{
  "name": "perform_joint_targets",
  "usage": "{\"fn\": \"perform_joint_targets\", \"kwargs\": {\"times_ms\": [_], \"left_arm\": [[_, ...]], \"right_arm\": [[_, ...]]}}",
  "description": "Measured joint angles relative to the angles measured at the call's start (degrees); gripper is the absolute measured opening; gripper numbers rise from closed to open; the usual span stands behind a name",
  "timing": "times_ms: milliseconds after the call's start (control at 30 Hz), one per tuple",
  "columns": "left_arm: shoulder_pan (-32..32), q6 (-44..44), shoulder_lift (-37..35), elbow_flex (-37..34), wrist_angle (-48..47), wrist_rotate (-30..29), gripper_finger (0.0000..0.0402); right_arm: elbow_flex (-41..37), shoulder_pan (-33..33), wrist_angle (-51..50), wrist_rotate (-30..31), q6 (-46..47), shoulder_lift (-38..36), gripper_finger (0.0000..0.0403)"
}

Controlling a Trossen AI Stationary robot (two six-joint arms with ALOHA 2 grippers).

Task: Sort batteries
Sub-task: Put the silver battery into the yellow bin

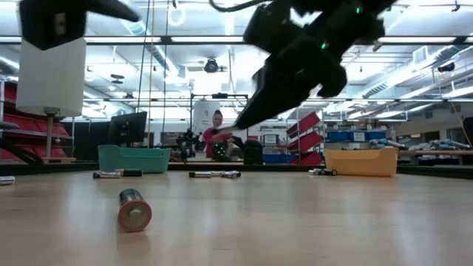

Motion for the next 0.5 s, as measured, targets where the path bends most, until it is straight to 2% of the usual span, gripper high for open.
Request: {"fn": "perform_joint_targets", "kwargs": {"times_ms": [100, 267, 500], "left_arm": [[1.57, 0.43, 0.00, 0.00, 1.79, -2.53, 0.0120], [4.22, 0.84, 0.00, 0.00, 2.44, -2.87, 0.0120], [6.29, 0.88, 0.00, 0.00, 2.51, -2.87, 0.0120]], "right_arm": [[0.00, -2.48, -10.38, 4.15, -1.73, -5.57, 0.0039], [-1.16, -9.34, -25.32, 9.17, -1.78, -14.59, 0.0039], [-8.57, -22.02, -34.22, 15.65, 3.62, -25.44, 0.0039]]}}
